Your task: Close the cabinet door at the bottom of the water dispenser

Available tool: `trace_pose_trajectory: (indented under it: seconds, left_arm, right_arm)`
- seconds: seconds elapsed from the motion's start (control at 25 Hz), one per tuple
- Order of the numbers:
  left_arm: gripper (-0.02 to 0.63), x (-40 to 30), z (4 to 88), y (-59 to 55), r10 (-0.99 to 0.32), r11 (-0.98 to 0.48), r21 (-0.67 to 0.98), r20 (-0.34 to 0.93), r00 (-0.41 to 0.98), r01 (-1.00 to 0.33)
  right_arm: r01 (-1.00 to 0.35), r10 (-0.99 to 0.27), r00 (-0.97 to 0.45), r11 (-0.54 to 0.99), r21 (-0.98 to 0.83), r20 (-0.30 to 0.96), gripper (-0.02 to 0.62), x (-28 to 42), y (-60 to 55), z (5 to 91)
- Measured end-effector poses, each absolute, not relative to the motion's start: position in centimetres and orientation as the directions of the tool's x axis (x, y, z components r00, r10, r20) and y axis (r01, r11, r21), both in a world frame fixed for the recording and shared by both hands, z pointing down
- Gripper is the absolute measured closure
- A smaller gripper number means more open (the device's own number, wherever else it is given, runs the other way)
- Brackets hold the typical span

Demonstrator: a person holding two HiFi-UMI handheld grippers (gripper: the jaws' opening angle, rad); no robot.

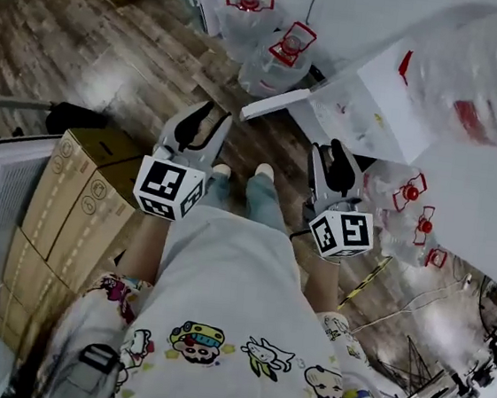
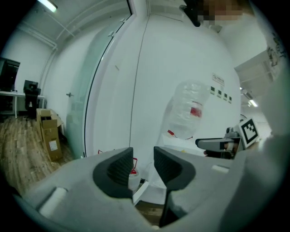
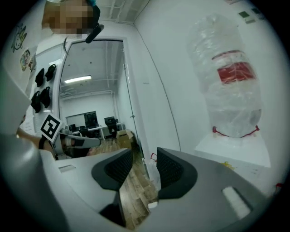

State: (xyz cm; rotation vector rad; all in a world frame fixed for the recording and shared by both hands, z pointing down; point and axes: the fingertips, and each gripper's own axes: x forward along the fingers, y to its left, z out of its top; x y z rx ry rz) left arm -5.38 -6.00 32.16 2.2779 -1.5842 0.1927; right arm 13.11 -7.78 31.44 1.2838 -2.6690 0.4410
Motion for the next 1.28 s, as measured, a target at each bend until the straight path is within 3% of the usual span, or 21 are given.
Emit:
trace_pose_trajectory:
  seconds: [0.2, 0.64, 1.28]
  left_arm:
    - [0.469, -4.2, 31.9, -6.7, -0.931, -0.159, 0.208, 0.295, 0.217, -0.965]
    - [0.469, -4.5, 35.3, -3.5, -0.936, 0.067, 0.219, 0.351, 0.014, -0.973]
    - [0.469, -7.2, 44.0, -2.9, -0.896, 0.162, 0.262, 0.442, -0.030, -0.952]
  right_arm:
    - [-0.630, -0.580, -0.772, 0.752, -0.195, 0.258, 0.436, 11.9, -10.6, 31.9]
    - [-0.372, -0.299, -0.897, 0.908, -0.192, 0.325, 0.436, 7.9, -12.0, 35.5]
    - [-0.324, -0.180, -0.874, 0.908, -0.266, 0.451, 0.433, 3.1, -12.6, 45.7]
